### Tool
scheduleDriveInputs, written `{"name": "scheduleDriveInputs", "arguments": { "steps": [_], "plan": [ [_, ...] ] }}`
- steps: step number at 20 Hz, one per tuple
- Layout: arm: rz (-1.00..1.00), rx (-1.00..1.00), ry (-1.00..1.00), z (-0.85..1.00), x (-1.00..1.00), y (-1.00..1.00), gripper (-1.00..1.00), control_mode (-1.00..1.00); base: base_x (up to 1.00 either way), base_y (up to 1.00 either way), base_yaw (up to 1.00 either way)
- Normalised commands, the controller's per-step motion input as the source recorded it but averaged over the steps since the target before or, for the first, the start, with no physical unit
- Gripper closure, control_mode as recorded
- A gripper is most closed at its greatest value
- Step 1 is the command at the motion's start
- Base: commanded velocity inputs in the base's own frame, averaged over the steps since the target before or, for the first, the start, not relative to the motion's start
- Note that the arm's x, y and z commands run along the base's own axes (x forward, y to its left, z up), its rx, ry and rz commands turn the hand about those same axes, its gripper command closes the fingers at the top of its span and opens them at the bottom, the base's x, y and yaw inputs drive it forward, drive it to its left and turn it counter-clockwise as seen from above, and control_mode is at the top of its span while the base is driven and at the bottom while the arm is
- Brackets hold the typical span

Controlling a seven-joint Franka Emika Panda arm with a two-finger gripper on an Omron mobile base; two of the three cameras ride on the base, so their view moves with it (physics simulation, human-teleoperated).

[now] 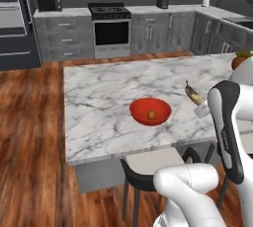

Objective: Retrieve the mango and banana from the fridge and place them into the bowl on the dining table.

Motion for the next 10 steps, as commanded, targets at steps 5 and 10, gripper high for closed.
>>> {"name": "scheduleDriveInputs", "arguments": {
  "steps": [5,10],
  "plan": [
    [0.00,0.00,0.00,0.00,0.00,0.00,1.00,1.00,0.64,0.00,0.19],
    [0.00,0.00,0.00,0.00,0.00,0.00,1.00,1.00,0.51,0.04,0.09]
  ]
}}
